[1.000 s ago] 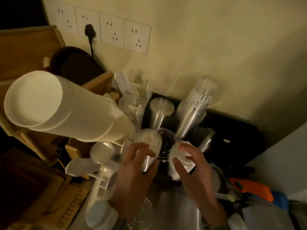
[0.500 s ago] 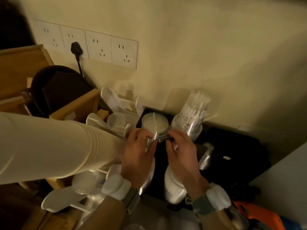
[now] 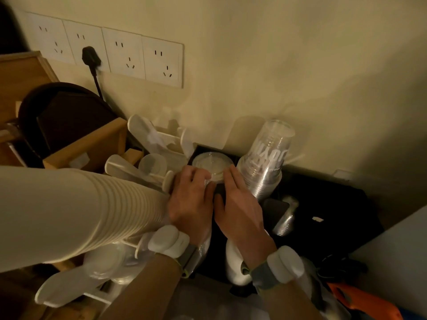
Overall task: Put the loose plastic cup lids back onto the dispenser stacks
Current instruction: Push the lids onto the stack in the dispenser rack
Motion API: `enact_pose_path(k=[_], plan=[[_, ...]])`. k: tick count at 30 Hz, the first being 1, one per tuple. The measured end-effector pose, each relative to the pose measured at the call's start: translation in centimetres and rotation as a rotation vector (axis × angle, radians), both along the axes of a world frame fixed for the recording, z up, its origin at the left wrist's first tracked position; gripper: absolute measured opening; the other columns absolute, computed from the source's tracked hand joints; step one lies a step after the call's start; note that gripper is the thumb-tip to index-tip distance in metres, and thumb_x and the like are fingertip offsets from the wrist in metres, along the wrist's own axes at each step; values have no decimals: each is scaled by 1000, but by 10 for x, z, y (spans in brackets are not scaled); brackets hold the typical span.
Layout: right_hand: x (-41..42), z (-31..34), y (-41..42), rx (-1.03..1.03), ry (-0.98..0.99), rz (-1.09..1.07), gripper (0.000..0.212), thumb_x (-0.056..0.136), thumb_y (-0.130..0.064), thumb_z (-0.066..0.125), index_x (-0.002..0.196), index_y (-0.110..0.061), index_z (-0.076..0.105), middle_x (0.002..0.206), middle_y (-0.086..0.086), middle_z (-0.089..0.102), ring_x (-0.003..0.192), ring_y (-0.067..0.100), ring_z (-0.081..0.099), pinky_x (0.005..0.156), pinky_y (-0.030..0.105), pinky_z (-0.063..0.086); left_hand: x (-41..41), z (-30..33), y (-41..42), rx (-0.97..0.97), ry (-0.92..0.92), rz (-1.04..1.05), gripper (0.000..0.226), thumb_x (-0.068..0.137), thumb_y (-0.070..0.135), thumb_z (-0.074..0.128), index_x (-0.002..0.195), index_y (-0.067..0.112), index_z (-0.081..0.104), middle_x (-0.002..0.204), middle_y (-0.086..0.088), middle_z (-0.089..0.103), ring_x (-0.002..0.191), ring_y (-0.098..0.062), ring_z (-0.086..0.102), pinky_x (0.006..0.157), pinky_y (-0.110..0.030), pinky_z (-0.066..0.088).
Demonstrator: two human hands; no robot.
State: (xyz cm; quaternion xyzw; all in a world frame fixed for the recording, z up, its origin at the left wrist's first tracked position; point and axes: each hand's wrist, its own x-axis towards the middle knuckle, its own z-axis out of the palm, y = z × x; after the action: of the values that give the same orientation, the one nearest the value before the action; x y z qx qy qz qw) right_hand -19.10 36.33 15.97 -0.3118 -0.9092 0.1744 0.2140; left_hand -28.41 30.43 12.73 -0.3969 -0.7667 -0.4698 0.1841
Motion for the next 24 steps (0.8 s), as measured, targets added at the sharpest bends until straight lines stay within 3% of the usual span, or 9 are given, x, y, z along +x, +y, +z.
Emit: enact_pose_path(k=[4,11,14,18,21,24], plan=[[-3,6,3,44,-91,10,56,97,-33,42,148,-17,25,162,6,19,131,26,49,94,38,49,-2,-9,6,13,50,65,3,89,24,60,92,25,60,96,5,59,85,-13,55,72,-16,33],[-8,9,8,62,-161,4,50,95,-30,46,142,-18,34,158,5,26,117,32,58,88,42,53,2,-3,5,-52,44,118,13,82,20,59,93,26,63,98,6,64,86,-13,57,68,-18,35],[-10,10,9,54,-152,-6,47,93,-28,49,138,-18,38,155,5,30,115,35,59,86,44,53,6,7,0,-72,25,95,21,78,13,56,94,21,67,98,3,68,88,-16,60,67,-23,44],[-7,9,11,32,-101,16,50,92,-24,51,139,-17,37,158,7,25,121,30,56,88,40,52,11,25,-8,-140,-76,14,34,76,3,57,107,12,68,112,-7,67,99,-25,62,79,-34,52],[-3,10,10,-40,-18,40,55,92,-23,52,144,-17,34,161,7,23,135,25,43,99,39,47,15,35,-14,-161,-123,-45,39,80,4,56,117,10,62,122,-10,62,107,-26,59,89,-37,50],[11,14,-1,-75,87,46,51,92,-26,53,141,-18,41,153,4,38,135,20,43,102,34,43,18,50,-29,-84,-119,-202,30,82,3,56,111,7,62,112,-12,61,91,-26,61,81,-41,52]])
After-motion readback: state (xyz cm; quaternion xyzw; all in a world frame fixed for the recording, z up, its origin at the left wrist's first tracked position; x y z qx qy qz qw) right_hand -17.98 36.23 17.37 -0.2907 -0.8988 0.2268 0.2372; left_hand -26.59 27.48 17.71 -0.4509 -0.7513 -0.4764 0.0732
